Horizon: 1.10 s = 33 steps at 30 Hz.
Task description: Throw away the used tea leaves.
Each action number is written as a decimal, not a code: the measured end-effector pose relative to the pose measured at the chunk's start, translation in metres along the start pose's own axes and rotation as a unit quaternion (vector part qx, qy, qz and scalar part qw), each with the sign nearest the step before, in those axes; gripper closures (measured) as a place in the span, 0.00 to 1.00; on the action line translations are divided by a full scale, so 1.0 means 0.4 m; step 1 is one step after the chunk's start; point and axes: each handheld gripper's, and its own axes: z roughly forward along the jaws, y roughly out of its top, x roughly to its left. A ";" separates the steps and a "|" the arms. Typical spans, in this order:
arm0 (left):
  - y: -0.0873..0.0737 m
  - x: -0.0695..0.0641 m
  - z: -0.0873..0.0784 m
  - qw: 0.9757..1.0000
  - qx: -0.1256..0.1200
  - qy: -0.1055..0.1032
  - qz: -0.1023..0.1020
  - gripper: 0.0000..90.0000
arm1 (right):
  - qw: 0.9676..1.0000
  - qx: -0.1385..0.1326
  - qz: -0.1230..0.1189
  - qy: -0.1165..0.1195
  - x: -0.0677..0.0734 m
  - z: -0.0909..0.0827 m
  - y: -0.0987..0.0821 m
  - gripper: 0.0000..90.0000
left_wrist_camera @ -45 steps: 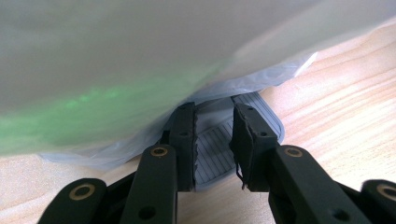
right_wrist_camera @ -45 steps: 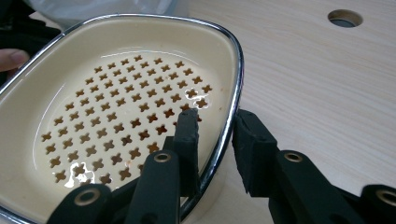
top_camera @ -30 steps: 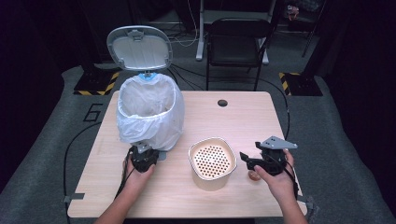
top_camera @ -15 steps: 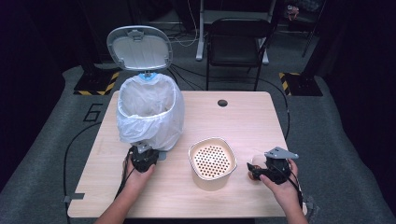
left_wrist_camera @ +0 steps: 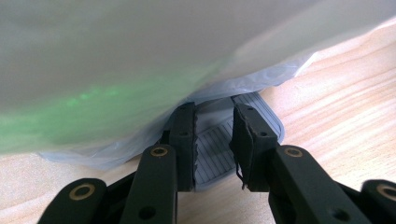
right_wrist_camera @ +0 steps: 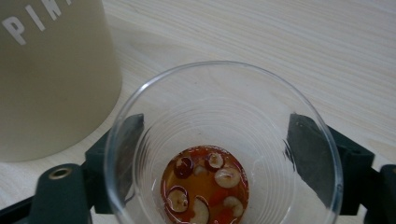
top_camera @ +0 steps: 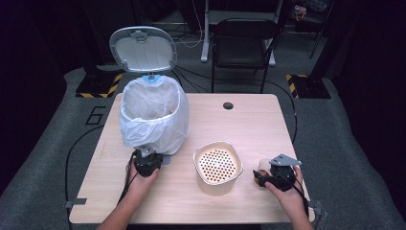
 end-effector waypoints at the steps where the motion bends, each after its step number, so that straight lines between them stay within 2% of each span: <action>1: 0.000 0.000 0.000 1.000 0.001 0.000 0.001 0.78 | 1.000 0.003 0.004 0.004 -0.001 0.000 -0.002 0.24; 6: 0.000 0.000 -0.001 1.000 0.001 -0.003 0.002 0.78 | 1.000 0.001 0.007 0.014 -0.008 0.002 -0.003 0.27; 9: 0.000 0.000 -0.001 1.000 0.000 -0.004 0.003 0.78 | 1.000 0.004 0.006 0.010 -0.008 0.002 0.001 0.28; 11: 0.001 0.001 -0.002 1.000 0.006 -0.002 0.004 0.78 | 1.000 0.003 -0.003 0.018 -0.013 0.002 0.006 0.33; 15: 0.001 0.000 -0.001 1.000 0.001 -0.003 0.002 0.78 | 1.000 -0.001 -0.001 0.025 -0.018 0.002 0.028 0.34; 19: 0.001 0.001 -0.002 1.000 0.005 -0.004 0.004 0.78 | 0.999 -0.018 -0.002 0.034 -0.026 0.001 0.059 0.34; 24: 0.001 0.001 -0.002 1.000 0.005 -0.004 0.004 0.78 | 0.999 -0.032 -0.035 0.026 -0.032 0.007 0.116 0.34; 27: 0.001 0.001 -0.002 1.000 0.005 -0.004 0.003 0.78 | 0.997 -0.041 -0.050 0.033 -0.031 0.011 0.159 0.34; 28: 0.001 0.001 -0.002 1.000 0.005 -0.004 0.003 0.78 | 0.997 -0.041 -0.050 0.033 -0.031 0.011 0.159 0.34; 29: 0.001 0.001 -0.002 1.000 0.005 -0.004 0.004 0.78 | 0.997 -0.046 -0.058 0.035 -0.029 0.015 0.183 0.34; 33: 0.001 0.001 -0.002 1.000 0.005 -0.003 0.003 0.78 | 0.995 -0.052 -0.078 0.037 -0.025 0.030 0.234 0.34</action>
